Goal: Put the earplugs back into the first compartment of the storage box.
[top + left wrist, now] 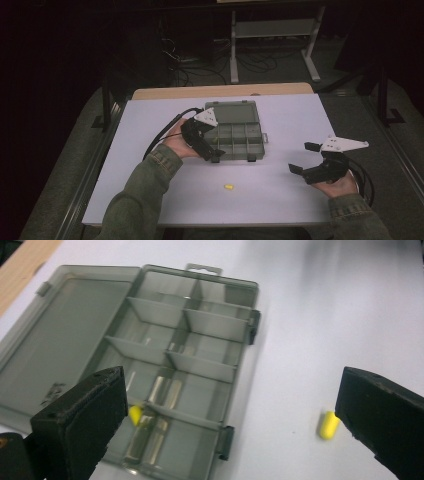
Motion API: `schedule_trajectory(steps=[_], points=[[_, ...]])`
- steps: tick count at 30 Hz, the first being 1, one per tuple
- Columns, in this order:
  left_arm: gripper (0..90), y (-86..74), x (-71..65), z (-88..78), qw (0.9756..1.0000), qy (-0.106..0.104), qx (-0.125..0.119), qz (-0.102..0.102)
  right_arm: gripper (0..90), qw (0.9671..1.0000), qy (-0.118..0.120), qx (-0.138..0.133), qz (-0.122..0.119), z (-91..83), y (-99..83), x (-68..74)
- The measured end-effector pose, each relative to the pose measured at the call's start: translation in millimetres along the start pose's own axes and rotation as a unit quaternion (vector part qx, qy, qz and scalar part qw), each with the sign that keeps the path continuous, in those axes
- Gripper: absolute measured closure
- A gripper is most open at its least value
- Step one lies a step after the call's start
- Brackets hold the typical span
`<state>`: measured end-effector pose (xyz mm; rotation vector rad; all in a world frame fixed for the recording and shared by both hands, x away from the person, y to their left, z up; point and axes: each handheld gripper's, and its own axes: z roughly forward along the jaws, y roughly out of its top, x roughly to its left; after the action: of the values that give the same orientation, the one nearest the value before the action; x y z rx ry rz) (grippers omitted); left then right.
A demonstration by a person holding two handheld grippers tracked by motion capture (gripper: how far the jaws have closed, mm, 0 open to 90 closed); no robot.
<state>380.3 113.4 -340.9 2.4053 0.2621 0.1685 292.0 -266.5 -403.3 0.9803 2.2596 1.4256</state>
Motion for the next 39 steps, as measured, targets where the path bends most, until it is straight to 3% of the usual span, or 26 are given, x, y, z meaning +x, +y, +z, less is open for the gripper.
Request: schedule_trajectory(steps=[15, 25, 39], points=[[2.1, -6.2, -23.6, 14.2, 0.9992, -0.017, 0.012, 0.034, 0.0, 1.0000, 0.002, 0.002, -0.002, 0.6, -0.2, 0.2], [2.1, -10.1, -40.0, 26.1, 0.9981, -0.034, 0.023, 0.046, 0.0, 1.0000, 0.002, 0.003, -0.002, 0.8, -0.2, 0.4], [5.9, -16.0, -56.3, 46.2, 0.9932, -0.078, 0.056, 0.066, 0.0, 1.0000, 0.003, 0.004, -0.003, 1.0, -0.2, 0.8]])
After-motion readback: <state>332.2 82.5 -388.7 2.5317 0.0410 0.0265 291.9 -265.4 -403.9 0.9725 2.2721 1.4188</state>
